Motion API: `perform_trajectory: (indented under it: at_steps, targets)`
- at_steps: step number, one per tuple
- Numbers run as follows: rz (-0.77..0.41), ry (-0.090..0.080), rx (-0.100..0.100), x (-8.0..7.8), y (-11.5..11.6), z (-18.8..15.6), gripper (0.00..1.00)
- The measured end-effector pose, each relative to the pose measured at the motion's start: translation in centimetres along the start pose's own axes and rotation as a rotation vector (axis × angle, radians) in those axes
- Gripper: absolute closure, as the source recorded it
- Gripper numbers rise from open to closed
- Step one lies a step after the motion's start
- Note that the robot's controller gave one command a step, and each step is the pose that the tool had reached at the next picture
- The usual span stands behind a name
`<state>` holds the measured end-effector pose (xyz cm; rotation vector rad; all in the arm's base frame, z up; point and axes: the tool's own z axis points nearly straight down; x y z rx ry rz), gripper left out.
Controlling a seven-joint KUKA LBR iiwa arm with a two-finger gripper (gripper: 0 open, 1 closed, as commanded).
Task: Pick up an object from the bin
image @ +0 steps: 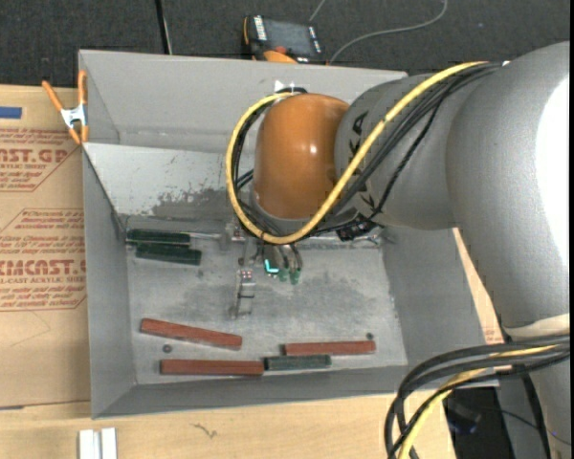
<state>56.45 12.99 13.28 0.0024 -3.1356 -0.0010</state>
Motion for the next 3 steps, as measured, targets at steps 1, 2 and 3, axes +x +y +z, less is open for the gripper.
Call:
perform_trajectory:
  at_steps: [1,2,3]
  targets:
    - [0.012,0.002,0.000,6.8,2.0,6.7,0.00]
    - [0.014,-0.007,-0.002,6.4,1.9,6.3,1.00]
    - [-0.024,-0.014,-0.004,8.3,8.0,-11.2,1.00]
